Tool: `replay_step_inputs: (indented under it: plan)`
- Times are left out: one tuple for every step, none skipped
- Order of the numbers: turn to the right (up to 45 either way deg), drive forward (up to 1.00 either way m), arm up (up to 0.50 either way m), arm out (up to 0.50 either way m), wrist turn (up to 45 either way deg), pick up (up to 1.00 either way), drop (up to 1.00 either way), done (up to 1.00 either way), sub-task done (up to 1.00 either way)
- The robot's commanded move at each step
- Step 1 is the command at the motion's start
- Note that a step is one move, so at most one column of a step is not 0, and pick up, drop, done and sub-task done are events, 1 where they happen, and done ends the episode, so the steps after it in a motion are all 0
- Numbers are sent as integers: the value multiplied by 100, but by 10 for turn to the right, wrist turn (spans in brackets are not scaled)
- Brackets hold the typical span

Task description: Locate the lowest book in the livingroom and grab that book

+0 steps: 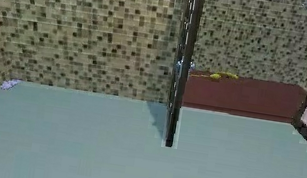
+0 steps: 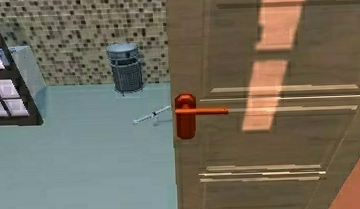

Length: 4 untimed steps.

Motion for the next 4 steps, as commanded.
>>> replay_step_inputs:
  plan:
    - [90, 0, 0, 0, 0, 0, 0, 0, 0]
    - [0, 30, 0, 0, 0, 0, 0, 0, 0]
    - [270, 0, 0, 0, 0, 0, 0, 0, 0]
    - [0, 100, 0, 0, 0, 0, 0, 0, 0]
